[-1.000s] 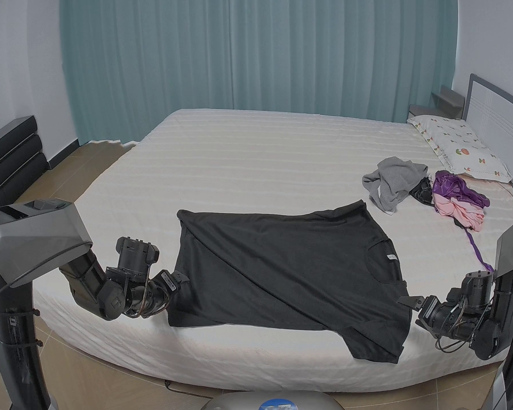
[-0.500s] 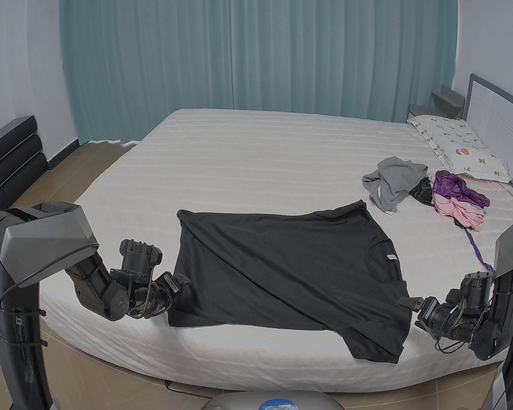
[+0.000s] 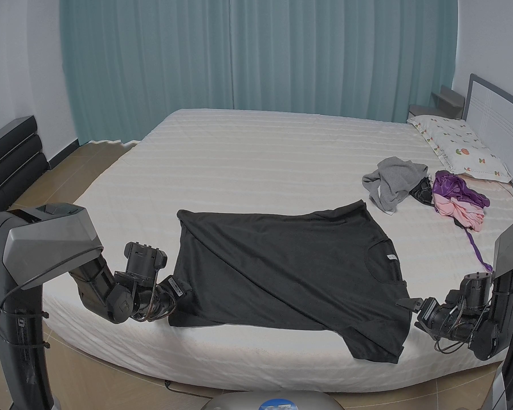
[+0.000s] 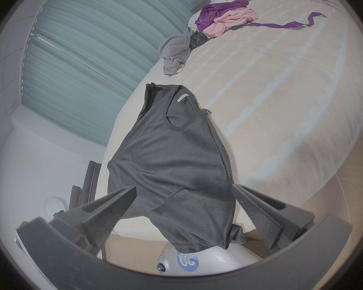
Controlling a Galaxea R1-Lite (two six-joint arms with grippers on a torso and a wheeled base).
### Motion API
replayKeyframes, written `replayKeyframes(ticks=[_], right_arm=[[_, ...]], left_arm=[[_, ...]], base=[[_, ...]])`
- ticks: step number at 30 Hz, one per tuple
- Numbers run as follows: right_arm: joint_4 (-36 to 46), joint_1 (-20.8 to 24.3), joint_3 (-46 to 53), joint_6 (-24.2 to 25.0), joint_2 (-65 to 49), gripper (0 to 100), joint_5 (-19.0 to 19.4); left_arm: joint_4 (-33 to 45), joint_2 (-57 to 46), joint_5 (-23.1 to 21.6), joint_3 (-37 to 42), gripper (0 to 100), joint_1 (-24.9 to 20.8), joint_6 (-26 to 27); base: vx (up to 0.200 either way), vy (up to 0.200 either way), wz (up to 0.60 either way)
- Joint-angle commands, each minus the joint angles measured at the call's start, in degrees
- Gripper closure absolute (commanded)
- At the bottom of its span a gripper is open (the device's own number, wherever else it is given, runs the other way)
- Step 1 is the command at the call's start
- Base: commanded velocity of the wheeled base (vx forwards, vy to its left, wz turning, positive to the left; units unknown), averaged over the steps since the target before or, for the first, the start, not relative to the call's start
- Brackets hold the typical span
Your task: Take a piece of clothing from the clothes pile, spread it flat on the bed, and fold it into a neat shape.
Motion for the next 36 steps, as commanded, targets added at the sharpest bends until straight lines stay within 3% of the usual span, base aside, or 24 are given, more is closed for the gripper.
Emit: replayKeyframes(ticks=[1, 27, 36], right_arm=[[-0.7, -0.4, 0.0, 0.0, 0.2, 0, 0.0], [-0.6, -0.9, -3.1, -0.2, 1.8, 0, -0.4], [1.6, -1.8, -10.1, -1.1, 8.5, 0, -0.6]], left_arm=[[0.1, -0.4, 0.1, 1.5, 100, -0.3, 0.0], [-0.5, -13.8, -0.2, 10.1, 100, 1.4, -2.0], [-6.8, -13.0, -0.1, 11.0, 100, 2.2, -2.3]], base=[[0.000, 0.000, 0.00], [0.000, 0.000, 0.00], [0.000, 0.000, 0.00]])
